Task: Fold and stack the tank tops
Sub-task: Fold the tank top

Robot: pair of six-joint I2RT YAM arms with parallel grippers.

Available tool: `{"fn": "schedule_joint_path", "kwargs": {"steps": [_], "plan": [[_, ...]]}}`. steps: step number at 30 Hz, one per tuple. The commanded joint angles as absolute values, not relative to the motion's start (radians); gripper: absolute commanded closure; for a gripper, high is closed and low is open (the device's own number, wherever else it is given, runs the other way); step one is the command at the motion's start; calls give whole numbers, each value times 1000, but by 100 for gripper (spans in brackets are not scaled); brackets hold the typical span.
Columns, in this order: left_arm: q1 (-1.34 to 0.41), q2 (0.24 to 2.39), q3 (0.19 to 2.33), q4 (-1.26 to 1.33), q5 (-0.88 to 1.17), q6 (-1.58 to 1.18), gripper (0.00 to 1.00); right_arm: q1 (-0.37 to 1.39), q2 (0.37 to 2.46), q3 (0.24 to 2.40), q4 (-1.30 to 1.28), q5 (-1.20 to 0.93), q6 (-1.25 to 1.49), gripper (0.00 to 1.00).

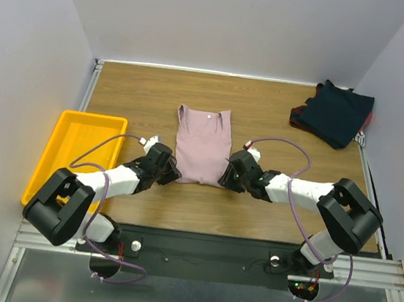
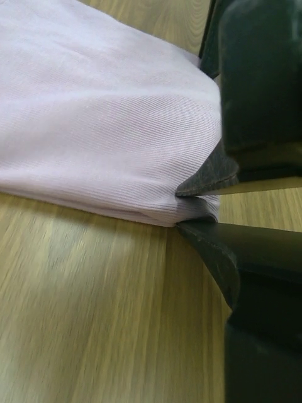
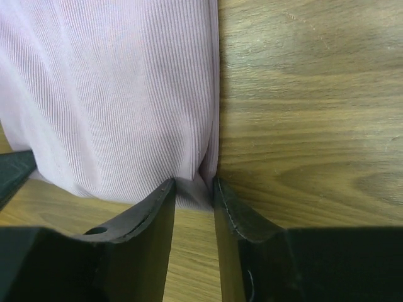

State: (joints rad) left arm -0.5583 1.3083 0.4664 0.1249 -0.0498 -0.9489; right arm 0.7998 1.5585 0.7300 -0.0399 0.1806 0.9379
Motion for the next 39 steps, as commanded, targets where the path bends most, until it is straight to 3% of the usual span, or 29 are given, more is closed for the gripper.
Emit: {"fn": "schedule_joint_path", "kwargs": {"steps": [1, 5, 8, 12, 15, 17, 20, 32, 39], "plan": [[-610, 1364, 439, 89, -49, -957, 71, 805, 1572, 709, -31, 190, 928, 71], [-632, 1359, 436, 86, -41, -957, 79, 807, 1572, 701, -34, 178, 910, 89], [-640, 1333, 434, 60, -43, -950, 83, 807, 1556, 689, -51, 163, 893, 94], [-641, 1281, 436, 2, -43, -934, 83, 805, 1488, 663, -107, 170, 867, 96], [-643, 1218, 436, -52, -15, -925, 70, 805, 1419, 628, -170, 161, 857, 97], [-643, 1166, 419, -61, 29, -931, 55, 808, 1379, 608, -184, 129, 867, 98], [-650, 1106, 381, -58, 78, -972, 47, 816, 1327, 562, -204, 107, 880, 98], [-795, 1032, 230, 69, 178, -1177, 53, 824, 1198, 465, -247, 43, 927, 98], [-796, 1023, 218, 17, 112, -1219, 56, 822, 1184, 471, -255, 34, 934, 98]]}}
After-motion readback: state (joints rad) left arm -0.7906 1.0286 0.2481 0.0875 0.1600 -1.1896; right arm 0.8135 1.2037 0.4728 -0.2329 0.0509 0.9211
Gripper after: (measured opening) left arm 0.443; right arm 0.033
